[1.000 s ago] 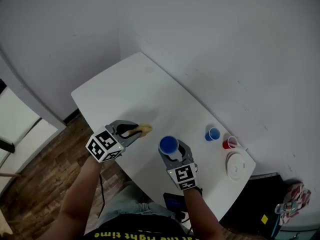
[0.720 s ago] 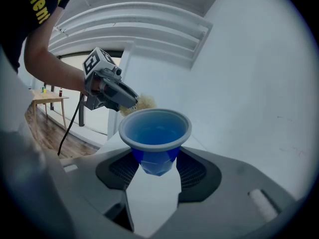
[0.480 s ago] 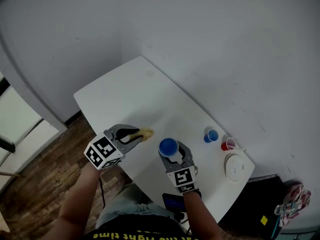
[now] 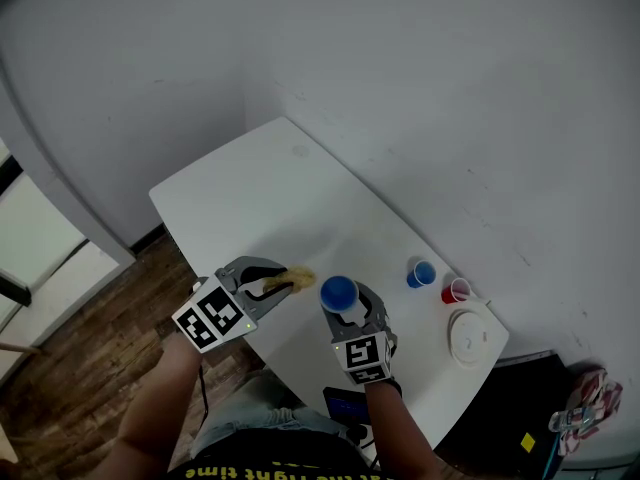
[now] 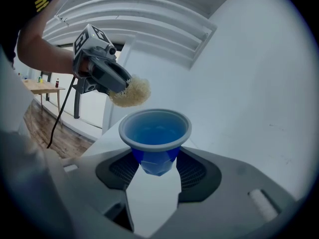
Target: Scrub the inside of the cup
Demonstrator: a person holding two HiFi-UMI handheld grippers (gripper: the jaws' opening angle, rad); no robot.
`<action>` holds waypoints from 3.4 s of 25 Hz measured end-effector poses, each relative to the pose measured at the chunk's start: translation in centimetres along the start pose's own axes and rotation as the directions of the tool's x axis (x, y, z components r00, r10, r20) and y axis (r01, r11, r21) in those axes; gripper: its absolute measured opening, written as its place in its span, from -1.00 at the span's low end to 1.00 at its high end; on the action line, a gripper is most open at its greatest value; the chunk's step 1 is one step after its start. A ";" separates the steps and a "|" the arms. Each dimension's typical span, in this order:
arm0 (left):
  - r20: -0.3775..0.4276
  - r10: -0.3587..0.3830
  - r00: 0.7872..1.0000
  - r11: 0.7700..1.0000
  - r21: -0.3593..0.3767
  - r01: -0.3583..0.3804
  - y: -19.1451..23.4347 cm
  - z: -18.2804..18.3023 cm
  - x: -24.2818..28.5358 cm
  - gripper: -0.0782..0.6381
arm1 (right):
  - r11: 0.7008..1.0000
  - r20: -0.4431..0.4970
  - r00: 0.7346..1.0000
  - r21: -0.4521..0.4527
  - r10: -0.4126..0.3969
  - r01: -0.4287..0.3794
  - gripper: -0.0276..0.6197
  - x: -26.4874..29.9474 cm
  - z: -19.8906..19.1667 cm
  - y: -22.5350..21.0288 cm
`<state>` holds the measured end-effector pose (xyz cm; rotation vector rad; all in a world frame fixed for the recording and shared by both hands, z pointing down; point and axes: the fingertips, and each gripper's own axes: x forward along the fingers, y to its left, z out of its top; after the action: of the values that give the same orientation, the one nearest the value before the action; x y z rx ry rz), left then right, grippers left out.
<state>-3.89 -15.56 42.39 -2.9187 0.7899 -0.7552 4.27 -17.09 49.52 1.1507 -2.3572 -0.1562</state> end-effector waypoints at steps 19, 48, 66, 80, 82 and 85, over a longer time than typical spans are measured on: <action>-0.115 -0.017 0.993 0.987 0.155 0.034 -3.8 0.9 1.1 -0.51 | 0.981 -0.116 0.992 -0.191 -0.046 0.023 -0.16 0.4 -1.5 0.6; -0.359 0.030 0.933 0.980 0.193 0.043 -5.2 -3.4 1.1 -0.51 | 0.882 -0.264 0.961 -0.468 -0.085 -0.050 -0.16 0.8 -1.1 4.1; -0.442 0.020 0.897 0.998 0.065 0.010 -4.4 -5.4 1.2 -0.51 | 0.810 -0.279 0.954 -0.581 -0.110 -0.076 -0.16 1.3 -0.1 6.1; -0.489 -0.041 0.871 0.998 0.018 0.057 -5.0 -5.7 1.9 -0.51 | 0.817 -0.301 0.948 -0.569 -0.103 -0.091 -0.16 1.7 -1.1 5.2; -0.486 -0.053 0.872 0.998 0.012 0.067 -5.3 -5.3 2.0 -0.51 | 0.820 -0.303 0.948 -0.564 -0.099 -0.094 -0.16 1.7 -1.3 5.3; -0.479 -0.045 0.877 0.998 0.015 0.059 -5.1 -4.7 2.1 -0.51 | 0.815 -0.303 0.948 -0.571 -0.095 -0.101 -0.16 1.8 -1.5 5.4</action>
<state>-2.01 -11.64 48.23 -2.7589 0.7105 -1.5185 0.26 -14.89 53.22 0.7915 -1.8255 -0.6013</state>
